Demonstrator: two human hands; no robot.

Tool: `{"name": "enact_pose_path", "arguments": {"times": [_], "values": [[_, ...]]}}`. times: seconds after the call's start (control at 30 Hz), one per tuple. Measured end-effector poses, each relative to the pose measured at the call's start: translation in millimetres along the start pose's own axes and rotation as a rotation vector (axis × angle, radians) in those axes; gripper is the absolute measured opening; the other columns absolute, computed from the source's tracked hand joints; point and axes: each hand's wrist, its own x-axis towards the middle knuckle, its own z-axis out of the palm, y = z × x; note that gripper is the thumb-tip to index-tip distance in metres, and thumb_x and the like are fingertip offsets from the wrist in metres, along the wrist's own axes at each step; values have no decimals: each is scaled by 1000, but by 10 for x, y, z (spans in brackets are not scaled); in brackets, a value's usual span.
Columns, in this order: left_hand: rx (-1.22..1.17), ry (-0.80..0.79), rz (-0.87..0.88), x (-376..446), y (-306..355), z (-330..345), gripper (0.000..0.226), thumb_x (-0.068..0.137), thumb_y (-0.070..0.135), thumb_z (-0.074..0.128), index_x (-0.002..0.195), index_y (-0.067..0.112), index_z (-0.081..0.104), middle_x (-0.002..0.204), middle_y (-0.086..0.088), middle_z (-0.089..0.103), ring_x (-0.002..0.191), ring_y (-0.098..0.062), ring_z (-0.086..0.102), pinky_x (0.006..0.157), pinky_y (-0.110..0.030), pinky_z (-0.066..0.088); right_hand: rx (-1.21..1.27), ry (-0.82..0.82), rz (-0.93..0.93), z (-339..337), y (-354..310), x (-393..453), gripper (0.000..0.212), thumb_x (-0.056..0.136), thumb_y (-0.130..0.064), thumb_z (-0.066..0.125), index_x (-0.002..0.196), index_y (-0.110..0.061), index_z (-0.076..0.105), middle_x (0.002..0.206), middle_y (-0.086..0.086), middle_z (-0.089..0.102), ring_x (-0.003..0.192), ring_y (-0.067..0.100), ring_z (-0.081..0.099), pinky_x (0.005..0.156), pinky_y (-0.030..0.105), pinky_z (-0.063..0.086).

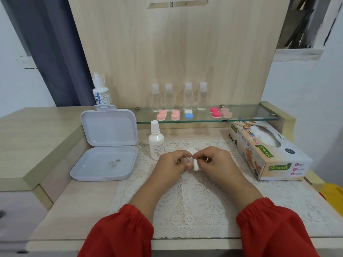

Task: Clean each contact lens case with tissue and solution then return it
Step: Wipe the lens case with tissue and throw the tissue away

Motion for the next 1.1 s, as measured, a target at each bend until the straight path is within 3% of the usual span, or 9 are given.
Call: {"name": "enact_pose_path", "arguments": {"times": [0.3, 0.4, 0.5, 0.57, 0.7, 0.8, 0.93, 1.0, 1.1], "values": [[-79, 109, 5, 13, 62, 70, 24, 84, 9, 69, 106, 18, 69, 76, 4, 64, 63, -5, 58, 68, -26, 53, -84, 252, -10, 108, -75, -5, 12, 84, -9, 66, 92, -14, 73, 84, -6, 60, 79, 11, 58, 74, 25, 48], [-121, 140, -14, 25, 74, 64, 24, 85, 10, 70, 108, 15, 68, 75, 5, 63, 65, -7, 61, 69, -25, 54, 25, 362, -77, 63, -99, -23, 9, 84, -9, 65, 88, -17, 67, 83, -10, 60, 80, 1, 55, 72, 10, 40], [-106, 161, -17, 26, 59, 27, 23, 86, 10, 69, 109, 14, 67, 75, 5, 63, 64, -2, 61, 65, -17, 51, -7, 315, -149, 8, -79, -55, 9, 81, -11, 68, 84, -20, 66, 86, -15, 62, 88, -4, 51, 84, 13, 34], [-103, 172, -20, 30, 46, 10, 22, 86, 9, 69, 107, 15, 68, 75, 6, 62, 63, 0, 61, 69, -20, 54, -126, 262, -214, 23, -55, -57, 6, 77, -19, 68, 82, -23, 68, 84, -15, 64, 92, 0, 52, 91, 15, 25], [-120, 174, -27, 18, 58, 14, 20, 88, 8, 65, 107, 13, 68, 80, 4, 64, 71, -12, 65, 73, -29, 58, -321, 239, -301, 80, -28, -17, 16, 74, -27, 64, 89, -26, 70, 83, -17, 68, 95, 8, 58, 83, 20, 19], [-108, 163, -13, 11, 66, 10, 19, 88, 9, 65, 105, 17, 68, 81, 3, 66, 70, -9, 65, 67, -21, 55, -377, 217, -306, 95, -54, -12, 25, 76, -18, 70, 100, -24, 67, 85, -14, 70, 97, 12, 59, 80, 20, 18], [-117, 131, 22, -2, 72, 13, 20, 87, 8, 66, 104, 18, 69, 72, 10, 64, 63, 5, 60, 62, -12, 49, -245, 117, -144, 73, -110, -31, 26, 84, -12, 64, 104, -28, 56, 90, -13, 64, 96, 7, 48, 85, 20, 21], [-124, 127, 28, -7, 73, 10, 21, 87, 5, 66, 105, 16, 69, 72, 9, 63, 63, 7, 61, 59, -12, 49, -65, 86, -12, 78, -111, -39, 29, 84, -11, 64, 94, -34, 51, 87, -14, 62, 94, 8, 48, 85, 25, 33], [-149, 125, 15, -1, 74, 2, 23, 88, 0, 63, 101, 17, 70, 72, 7, 64, 62, 0, 63, 62, -21, 56, 319, 80, 169, 43, -161, -32, 33, 81, -2, 67, 90, -30, 52, 78, -7, 64, 72, 0, 57, 71, 22, 45]]}}
